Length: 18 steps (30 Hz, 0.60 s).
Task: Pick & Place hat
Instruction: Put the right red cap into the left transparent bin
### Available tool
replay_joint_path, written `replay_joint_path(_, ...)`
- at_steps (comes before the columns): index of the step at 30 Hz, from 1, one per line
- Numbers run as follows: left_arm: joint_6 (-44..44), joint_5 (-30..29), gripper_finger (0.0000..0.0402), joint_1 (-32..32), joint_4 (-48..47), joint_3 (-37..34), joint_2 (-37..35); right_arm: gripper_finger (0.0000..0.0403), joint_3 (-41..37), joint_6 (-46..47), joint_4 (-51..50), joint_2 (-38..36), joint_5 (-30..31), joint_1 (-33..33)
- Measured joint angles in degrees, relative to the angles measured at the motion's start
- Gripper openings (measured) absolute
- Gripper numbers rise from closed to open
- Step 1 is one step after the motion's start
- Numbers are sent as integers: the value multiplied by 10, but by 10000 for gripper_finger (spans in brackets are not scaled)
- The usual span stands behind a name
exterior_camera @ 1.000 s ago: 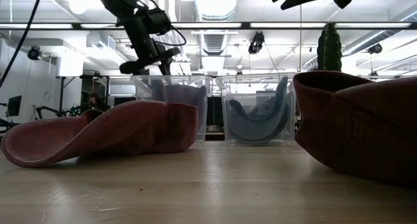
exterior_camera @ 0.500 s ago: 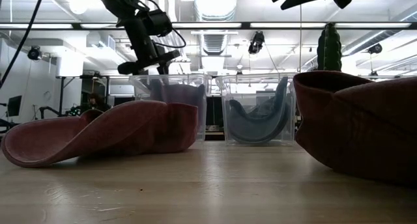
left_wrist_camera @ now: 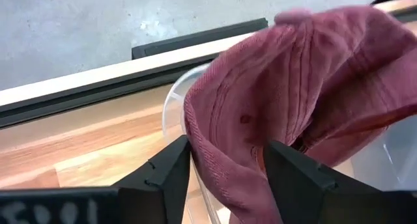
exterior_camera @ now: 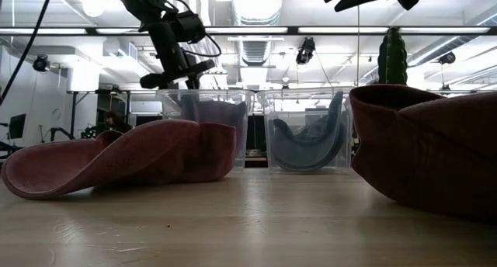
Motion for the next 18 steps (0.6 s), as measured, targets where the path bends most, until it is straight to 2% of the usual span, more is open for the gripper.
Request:
replay_joint_path(5,-11,-4,151,0,16,0,0,123,-2,0,0,0,0,0)
replay_joint_path(14,-9,-5,66,0,25,8,-1,123,-9,2,0,0,0,0)
replay_joint_path(18,2,-5,52,0,25,8,-1,123,-16,9,0,0,-1,0)
